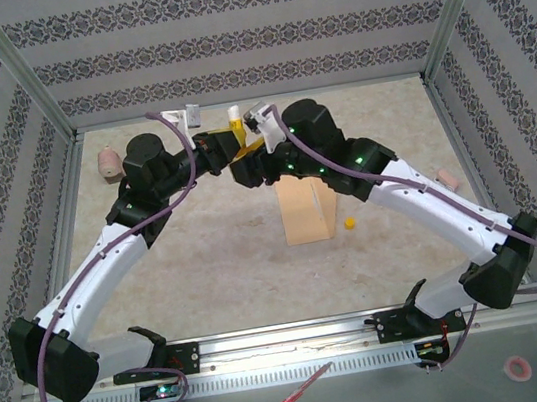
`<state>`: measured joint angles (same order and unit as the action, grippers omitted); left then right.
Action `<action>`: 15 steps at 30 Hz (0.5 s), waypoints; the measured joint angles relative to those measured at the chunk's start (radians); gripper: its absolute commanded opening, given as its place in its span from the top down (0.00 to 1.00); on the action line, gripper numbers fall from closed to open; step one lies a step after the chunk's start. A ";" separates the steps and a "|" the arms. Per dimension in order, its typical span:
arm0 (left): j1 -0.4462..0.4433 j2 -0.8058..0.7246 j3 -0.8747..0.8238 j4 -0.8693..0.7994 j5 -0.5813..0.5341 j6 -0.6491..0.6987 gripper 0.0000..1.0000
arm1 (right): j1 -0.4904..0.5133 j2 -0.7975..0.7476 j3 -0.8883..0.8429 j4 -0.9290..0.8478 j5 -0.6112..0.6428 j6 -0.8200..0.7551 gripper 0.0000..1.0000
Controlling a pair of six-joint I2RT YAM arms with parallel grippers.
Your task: Place the letter into the envelope and seal it
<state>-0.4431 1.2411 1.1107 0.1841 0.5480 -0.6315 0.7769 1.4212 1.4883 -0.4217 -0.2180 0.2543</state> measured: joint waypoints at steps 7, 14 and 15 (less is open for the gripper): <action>0.000 0.000 -0.005 -0.017 -0.019 0.000 1.00 | 0.005 0.027 0.002 -0.015 0.051 0.000 0.38; 0.000 0.000 -0.005 -0.017 -0.022 -0.002 1.00 | 0.005 0.032 0.002 -0.016 0.082 0.000 0.36; 0.000 0.000 -0.005 -0.017 -0.023 -0.004 1.00 | 0.005 0.032 0.002 -0.016 0.084 0.000 0.36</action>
<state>-0.4431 1.2415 1.1053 0.1673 0.5251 -0.6353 0.7818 1.4536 1.4899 -0.4381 -0.1337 0.2543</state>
